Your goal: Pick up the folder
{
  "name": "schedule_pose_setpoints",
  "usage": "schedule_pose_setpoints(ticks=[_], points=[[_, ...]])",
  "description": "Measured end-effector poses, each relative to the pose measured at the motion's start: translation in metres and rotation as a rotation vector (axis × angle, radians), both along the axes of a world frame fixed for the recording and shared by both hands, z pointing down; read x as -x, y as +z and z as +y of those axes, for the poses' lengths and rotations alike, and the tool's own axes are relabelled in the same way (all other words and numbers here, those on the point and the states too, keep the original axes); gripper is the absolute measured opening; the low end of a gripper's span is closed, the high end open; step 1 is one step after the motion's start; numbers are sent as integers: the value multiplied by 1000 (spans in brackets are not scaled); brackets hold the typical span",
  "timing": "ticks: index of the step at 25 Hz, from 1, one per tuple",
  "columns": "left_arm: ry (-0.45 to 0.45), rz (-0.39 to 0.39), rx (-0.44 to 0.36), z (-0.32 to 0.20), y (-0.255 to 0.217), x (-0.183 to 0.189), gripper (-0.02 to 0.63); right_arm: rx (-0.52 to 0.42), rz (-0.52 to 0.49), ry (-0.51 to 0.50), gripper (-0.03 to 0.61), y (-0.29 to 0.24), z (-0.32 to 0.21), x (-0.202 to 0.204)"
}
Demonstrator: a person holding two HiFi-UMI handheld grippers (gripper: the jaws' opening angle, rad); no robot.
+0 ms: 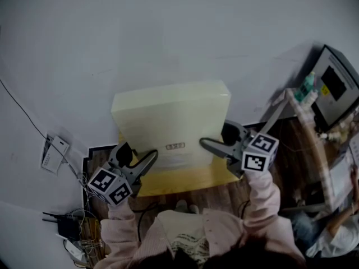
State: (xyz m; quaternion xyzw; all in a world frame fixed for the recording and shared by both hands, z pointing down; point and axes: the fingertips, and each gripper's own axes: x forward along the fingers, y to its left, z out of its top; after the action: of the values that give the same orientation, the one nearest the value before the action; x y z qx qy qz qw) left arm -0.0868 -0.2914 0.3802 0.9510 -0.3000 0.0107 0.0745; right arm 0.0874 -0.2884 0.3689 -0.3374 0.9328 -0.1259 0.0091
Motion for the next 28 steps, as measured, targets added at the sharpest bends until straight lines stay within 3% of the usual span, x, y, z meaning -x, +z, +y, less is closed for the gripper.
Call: schedule_pose_setpoints(ticks=[28], points=[[-25,28,-51,26,-19,10,357,-90,45,12,351,-12,28,13]])
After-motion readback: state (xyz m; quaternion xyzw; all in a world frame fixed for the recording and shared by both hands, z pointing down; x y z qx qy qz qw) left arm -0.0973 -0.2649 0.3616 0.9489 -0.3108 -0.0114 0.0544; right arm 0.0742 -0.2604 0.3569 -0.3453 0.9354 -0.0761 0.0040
